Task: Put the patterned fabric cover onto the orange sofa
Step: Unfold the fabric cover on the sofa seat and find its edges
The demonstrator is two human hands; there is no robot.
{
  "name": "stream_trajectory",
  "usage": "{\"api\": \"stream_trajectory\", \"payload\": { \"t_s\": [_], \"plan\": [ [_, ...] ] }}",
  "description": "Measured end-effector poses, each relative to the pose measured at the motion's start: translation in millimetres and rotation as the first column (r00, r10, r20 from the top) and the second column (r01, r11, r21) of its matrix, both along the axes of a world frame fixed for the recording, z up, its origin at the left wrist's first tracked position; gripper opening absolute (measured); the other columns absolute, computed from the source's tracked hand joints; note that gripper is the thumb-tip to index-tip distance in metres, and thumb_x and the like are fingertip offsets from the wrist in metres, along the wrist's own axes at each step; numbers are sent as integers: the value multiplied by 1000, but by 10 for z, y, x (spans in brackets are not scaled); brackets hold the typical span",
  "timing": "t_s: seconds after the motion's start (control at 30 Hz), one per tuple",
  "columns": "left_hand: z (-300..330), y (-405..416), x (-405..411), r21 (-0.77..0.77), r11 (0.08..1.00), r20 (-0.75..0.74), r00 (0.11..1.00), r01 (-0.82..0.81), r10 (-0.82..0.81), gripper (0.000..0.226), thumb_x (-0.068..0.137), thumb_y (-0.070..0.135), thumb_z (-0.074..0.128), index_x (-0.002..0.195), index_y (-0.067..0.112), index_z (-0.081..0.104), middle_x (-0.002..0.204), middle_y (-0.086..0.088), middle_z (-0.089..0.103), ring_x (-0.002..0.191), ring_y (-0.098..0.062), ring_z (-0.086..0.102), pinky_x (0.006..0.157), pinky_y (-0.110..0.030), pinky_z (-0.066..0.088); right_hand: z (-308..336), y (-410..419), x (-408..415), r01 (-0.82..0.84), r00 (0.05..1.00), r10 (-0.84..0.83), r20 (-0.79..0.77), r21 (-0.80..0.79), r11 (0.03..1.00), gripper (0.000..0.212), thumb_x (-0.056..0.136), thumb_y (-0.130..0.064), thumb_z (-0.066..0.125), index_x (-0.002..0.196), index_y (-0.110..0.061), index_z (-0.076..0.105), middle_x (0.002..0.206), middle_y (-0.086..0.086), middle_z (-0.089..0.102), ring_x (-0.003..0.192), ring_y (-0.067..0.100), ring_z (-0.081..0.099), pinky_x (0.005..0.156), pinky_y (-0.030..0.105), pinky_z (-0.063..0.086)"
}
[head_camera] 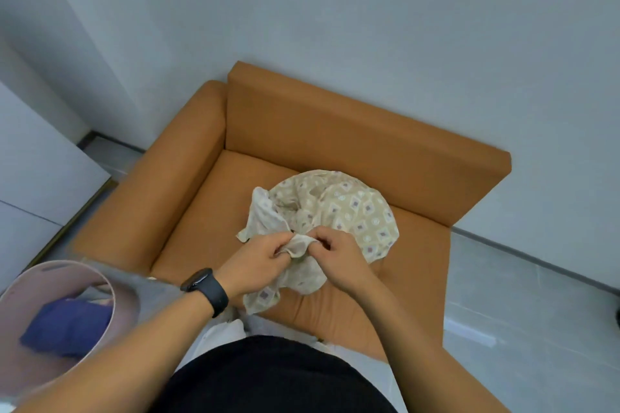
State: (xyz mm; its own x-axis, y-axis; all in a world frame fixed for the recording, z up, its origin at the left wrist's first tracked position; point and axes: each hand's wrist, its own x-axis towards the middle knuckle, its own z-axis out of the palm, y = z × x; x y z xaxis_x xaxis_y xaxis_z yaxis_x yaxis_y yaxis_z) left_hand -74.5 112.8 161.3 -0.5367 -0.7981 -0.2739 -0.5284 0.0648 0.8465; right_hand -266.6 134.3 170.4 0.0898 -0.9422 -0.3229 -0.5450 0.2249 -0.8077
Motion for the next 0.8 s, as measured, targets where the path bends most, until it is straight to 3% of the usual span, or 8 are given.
{"api": "stream_trajectory", "payload": {
  "t_s": [0.13,0.23,0.4,0.47,0.53,0.6,0.7,0.8],
  "plan": [
    [-197,212,98,88,996,-20,1000,-5,7,37,97,4,45,96,34,68,83,13,65,78,-7,59,72,-28,45,-176,21,-90,-3,997,-20,72,307,952,51,87,-45,44,73,1,60,66,4,58,63,15,49,67,38,40],
    [-245,265,120,139,990,-30,999,25,-21,39,97,2,43,116,24,71,97,8,69,89,-8,61,79,-23,46,-430,-69,2,177,984,-158,-81,366,914,51,94,-52,54,73,-5,60,66,2,59,63,16,55,66,34,43],
    [-322,246,211,206,978,-46,998,-23,33,23,97,18,55,106,35,68,89,7,68,79,-13,61,70,-26,45,-878,-221,274,52,890,222,-397,574,818,42,95,-35,63,64,-13,45,63,2,48,62,17,51,47,24,32],
    [-338,222,278,204,979,-4,1000,-20,21,5,94,34,64,98,35,66,87,8,69,78,-12,62,70,-32,48,-863,-224,317,117,924,83,-374,482,868,39,97,-31,56,65,-12,47,66,2,50,62,16,50,52,29,34],
    [-317,166,377,249,967,29,997,59,-68,18,90,50,68,94,32,64,85,13,66,76,-7,60,70,-29,46,-632,-204,343,265,944,-206,-258,225,938,43,101,-30,48,62,-14,43,61,0,47,57,14,45,58,31,32],
    [-255,112,436,364,921,4,989,135,-146,36,89,66,61,109,36,66,98,17,67,87,-1,60,76,-22,46,-289,-167,378,377,926,-376,-24,20,926,46,103,-28,49,61,-16,35,55,-4,37,53,10,35,55,29,30],
    [-166,7,317,486,861,-101,969,-148,224,50,99,63,41,117,27,70,105,3,70,85,-7,61,79,-24,48,137,-72,451,291,949,-280,146,-58,955,47,104,-26,50,60,-17,34,56,-3,32,54,9,31,51,24,27],
    [-122,-179,69,706,654,-125,860,-274,495,53,99,62,43,94,17,70,81,-1,66,67,-11,58,69,-26,47,195,62,514,201,969,-191,158,-51,978,51,102,-21,51,55,-21,34,52,-8,35,51,6,33,51,23,28]
  ]
}}
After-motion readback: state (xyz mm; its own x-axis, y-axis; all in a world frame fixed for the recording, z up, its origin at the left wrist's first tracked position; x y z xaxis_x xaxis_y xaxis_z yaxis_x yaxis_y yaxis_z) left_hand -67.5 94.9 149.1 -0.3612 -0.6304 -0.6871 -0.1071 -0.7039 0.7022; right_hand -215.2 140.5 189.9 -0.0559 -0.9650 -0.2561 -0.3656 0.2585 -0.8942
